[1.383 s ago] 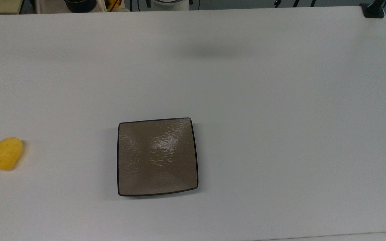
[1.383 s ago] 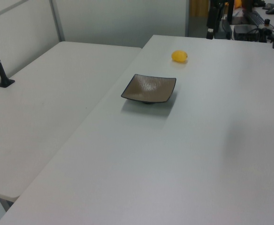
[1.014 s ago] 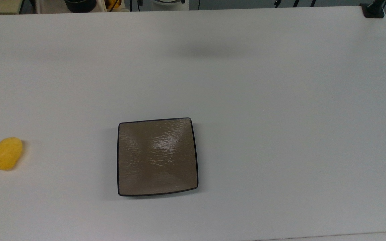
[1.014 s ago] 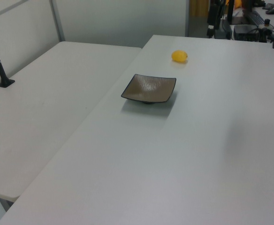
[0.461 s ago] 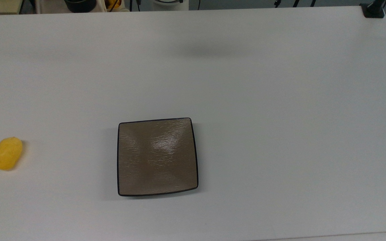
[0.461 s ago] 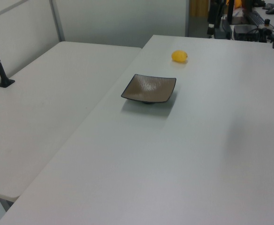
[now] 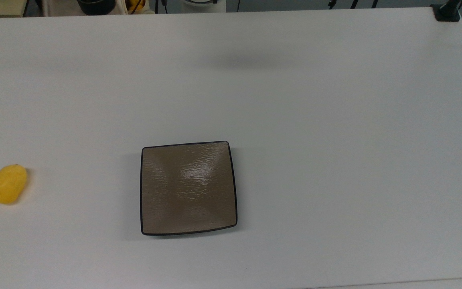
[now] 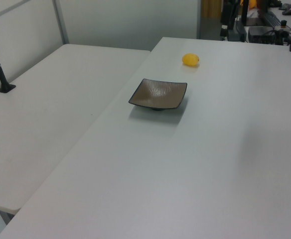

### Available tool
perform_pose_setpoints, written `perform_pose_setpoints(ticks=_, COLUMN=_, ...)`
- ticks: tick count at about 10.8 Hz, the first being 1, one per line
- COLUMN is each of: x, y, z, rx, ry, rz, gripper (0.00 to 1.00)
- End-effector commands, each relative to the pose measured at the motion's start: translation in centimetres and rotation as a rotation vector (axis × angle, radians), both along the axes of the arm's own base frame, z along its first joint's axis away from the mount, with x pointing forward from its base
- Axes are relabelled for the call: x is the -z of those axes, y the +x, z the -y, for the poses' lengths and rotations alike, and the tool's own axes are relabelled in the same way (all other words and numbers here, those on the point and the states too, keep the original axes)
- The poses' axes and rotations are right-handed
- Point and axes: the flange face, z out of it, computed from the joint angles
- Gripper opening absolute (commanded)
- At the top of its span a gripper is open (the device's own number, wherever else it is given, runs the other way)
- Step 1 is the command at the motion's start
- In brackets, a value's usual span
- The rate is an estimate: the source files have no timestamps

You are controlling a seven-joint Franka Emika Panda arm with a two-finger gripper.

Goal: Put potatoes on a ceramic plate

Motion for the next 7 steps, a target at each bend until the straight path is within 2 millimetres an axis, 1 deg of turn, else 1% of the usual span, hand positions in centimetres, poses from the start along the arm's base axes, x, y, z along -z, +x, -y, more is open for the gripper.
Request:
perform_pose_setpoints(ticks=1, x=-0.2, y=-0.1, z=0.7, rx=-0.042, ry=-0.012, rz=0.019, gripper=1.00)
perform_pose_setpoints(ticks=4, x=-0.8, y=0.2, z=2.9, rx=-0.126, ry=-0.052, rz=0.015, gripper=1.00)
perform_pose_setpoints(ticks=7, x=0.0, y=1.8, z=2.8, rx=-0.135, ry=-0.060, rz=-0.021, gripper=1.00)
